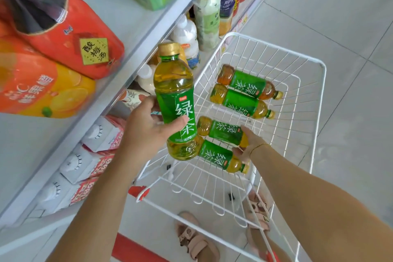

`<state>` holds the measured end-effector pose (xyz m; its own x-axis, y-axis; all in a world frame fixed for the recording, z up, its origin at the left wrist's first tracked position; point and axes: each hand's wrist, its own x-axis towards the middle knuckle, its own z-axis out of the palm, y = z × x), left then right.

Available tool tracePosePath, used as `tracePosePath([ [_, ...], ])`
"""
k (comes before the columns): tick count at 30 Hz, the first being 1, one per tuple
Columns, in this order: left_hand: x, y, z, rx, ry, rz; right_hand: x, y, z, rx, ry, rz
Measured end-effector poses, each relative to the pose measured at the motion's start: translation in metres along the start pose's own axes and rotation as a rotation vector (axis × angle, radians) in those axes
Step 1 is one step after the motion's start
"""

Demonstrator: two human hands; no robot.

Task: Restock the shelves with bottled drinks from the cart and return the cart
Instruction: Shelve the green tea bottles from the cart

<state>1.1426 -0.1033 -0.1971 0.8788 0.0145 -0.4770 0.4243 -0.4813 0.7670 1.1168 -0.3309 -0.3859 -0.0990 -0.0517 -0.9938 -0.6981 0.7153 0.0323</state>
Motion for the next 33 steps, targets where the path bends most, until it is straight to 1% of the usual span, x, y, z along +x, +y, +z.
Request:
tracePosePath([
  [3,-0.002,0.001,0.001,0.001,0.012,-0.001,-0.006,0.0,0.008,0.061,-0.087,-0.131],
  [4,-0.004,0.003,0.001,-0.001,0.019,-0.001,-0.01,0.002,0.011,0.069,-0.087,-0.194],
  [8,-0.016,0.013,-0.002,-0.016,0.064,0.001,-0.03,0.01,0.012,0.042,0.018,-0.464],
  [10,-0.025,0.021,-0.007,-0.036,0.089,0.005,-0.051,0.011,0.013,0.011,0.007,-0.591],
  [13,-0.044,0.038,-0.019,-0.076,0.139,0.025,-0.1,0.015,0.01,0.05,-0.12,-0.75],
  [16,-0.075,0.056,-0.036,-0.142,0.23,0.046,-0.161,0.021,-0.003,0.095,-0.258,-0.845],
  [18,-0.101,0.067,-0.048,-0.222,0.289,0.048,-0.209,0.027,-0.009,0.069,-0.384,-0.899],
  [21,-0.145,0.089,-0.071,-0.338,0.412,0.077,-0.29,0.044,-0.018,-0.124,-0.525,-1.059],
  [23,-0.173,0.096,-0.09,-0.39,0.514,0.113,-0.344,0.06,-0.023,-0.303,-0.543,-1.208],
  [24,-0.188,0.1,-0.1,-0.409,0.569,0.137,-0.368,0.068,-0.024,-0.359,-0.582,-1.279],
  [27,-0.23,0.109,-0.135,-0.363,0.724,0.218,-0.428,0.092,-0.016,-0.383,-0.839,-1.448],
  [30,-0.261,0.111,-0.175,-0.194,0.885,0.253,-0.468,0.119,0.009,-0.496,-0.979,-1.534],
  [31,-0.268,0.11,-0.188,-0.18,0.928,0.27,-0.479,0.13,0.02,-0.549,-1.003,-1.564],
  [33,-0.28,0.111,-0.214,-0.149,1.014,0.299,-0.496,0.153,0.044,-0.606,-1.062,-1.714],
])
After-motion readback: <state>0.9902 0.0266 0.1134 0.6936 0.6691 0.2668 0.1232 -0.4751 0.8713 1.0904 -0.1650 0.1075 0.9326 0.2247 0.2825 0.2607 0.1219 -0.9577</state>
